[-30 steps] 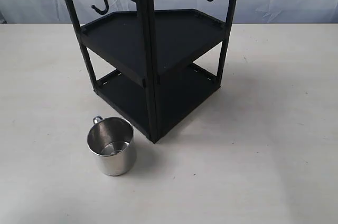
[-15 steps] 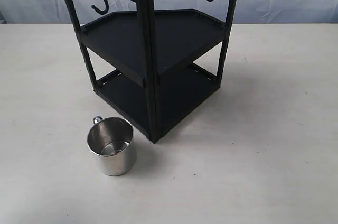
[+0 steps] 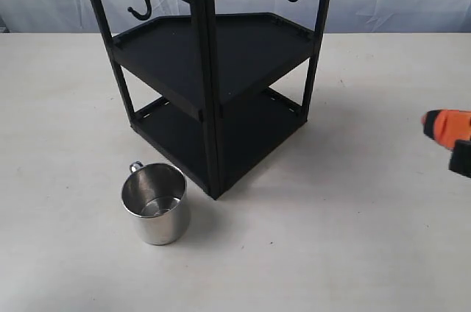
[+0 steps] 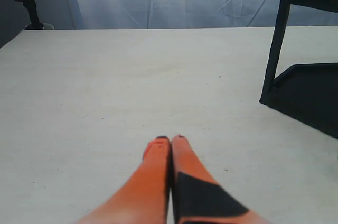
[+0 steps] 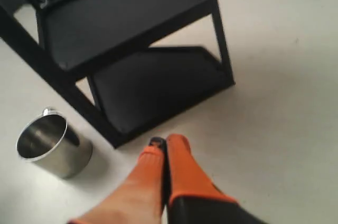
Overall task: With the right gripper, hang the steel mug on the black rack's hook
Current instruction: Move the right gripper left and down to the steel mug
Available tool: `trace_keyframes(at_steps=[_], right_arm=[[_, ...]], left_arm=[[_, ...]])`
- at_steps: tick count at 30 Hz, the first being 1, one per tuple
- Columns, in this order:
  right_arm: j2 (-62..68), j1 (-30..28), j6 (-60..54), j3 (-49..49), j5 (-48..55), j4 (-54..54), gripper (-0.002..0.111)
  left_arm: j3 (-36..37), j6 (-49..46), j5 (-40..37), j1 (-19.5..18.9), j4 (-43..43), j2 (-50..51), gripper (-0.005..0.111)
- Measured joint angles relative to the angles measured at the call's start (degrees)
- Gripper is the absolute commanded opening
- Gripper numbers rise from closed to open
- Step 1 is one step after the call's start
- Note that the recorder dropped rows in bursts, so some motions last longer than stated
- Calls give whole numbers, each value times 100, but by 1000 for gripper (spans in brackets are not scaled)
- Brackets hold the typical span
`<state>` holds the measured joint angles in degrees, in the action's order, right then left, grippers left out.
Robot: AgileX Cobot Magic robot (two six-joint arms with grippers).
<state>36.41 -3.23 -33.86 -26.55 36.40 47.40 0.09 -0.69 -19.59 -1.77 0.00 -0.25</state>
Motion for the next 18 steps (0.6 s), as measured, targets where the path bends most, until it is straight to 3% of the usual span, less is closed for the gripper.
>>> trace_keyframes(at_steps=[5, 12, 18], right_arm=[[1424, 769, 43, -735, 661, -237, 0], [2895, 2782, 343, -857, 230, -330, 0], [3783, 4411, -933, -1346, -502, -341, 4]], left_arm=[[0, 0, 0, 0, 0, 0, 0], [0, 0, 0, 0, 0, 0, 0], [0, 0, 0, 0, 0, 0, 0]])
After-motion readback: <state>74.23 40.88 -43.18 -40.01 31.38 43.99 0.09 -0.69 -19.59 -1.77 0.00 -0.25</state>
